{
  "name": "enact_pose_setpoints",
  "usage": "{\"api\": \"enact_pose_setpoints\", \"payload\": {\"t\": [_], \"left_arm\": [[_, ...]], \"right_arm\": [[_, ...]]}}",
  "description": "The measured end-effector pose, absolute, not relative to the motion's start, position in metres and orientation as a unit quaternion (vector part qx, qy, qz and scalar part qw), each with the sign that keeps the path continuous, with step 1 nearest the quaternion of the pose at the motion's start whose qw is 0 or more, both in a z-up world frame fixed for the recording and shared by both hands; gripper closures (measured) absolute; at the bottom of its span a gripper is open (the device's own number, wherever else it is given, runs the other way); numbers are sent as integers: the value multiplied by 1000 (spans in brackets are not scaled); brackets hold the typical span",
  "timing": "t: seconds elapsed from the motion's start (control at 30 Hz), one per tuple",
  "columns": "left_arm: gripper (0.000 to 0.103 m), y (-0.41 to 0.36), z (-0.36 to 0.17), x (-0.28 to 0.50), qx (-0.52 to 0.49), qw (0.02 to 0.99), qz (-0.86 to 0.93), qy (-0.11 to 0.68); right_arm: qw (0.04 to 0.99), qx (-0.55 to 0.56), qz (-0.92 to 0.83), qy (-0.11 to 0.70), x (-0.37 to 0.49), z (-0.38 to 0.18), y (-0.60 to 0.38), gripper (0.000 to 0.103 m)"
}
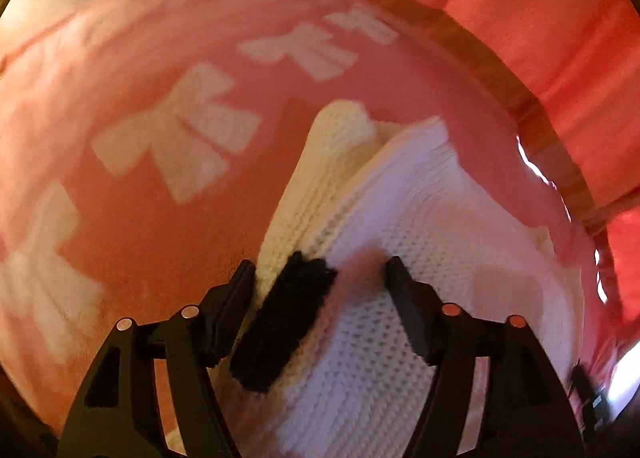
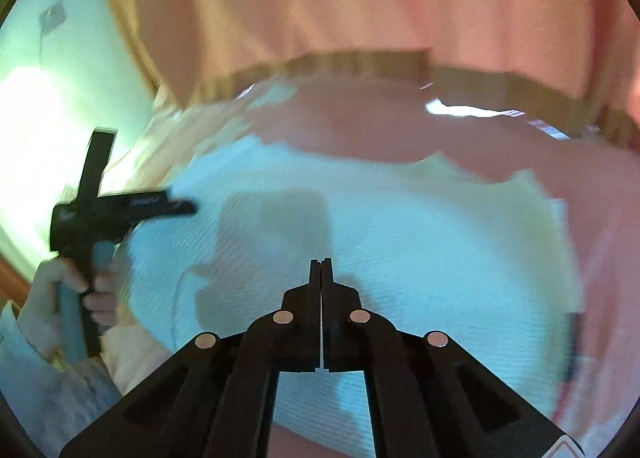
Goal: Fold small clothes
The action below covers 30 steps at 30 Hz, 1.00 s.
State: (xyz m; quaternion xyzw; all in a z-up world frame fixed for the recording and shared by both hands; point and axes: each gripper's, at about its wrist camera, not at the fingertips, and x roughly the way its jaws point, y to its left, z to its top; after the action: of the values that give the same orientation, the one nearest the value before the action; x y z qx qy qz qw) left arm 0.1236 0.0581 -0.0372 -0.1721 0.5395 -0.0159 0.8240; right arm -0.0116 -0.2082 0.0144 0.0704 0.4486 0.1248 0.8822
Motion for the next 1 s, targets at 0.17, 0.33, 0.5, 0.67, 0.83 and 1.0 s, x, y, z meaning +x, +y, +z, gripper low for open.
{"api": "enact_pose_setpoints", "payload": {"t": [0.17,0.33,0.5,0.67,0.83,1.0], "left_arm": [[74,65,-32,126,-223,810,-46,541],[82,55,6,119,-251,819,-88,509],[82,-5,70,106,-238,834,-182,463],[81,-108,85,94,-184,825,-261,467],[74,-177,32,80,-126,792,-278,528],[47,-140,72,59,-172,805,-297,484]], "right_arm": [[854,52,123,503,12,-35,-189,103],[849,92,134,502,17,-42,-197,103],[848,116,137,498,4,-40,-207,103],[857,176,99,475,-25,-13,-257,99],[878,164,2,449,-72,8,-323,91],[886,183,-18,426,-108,20,-356,84]]}}
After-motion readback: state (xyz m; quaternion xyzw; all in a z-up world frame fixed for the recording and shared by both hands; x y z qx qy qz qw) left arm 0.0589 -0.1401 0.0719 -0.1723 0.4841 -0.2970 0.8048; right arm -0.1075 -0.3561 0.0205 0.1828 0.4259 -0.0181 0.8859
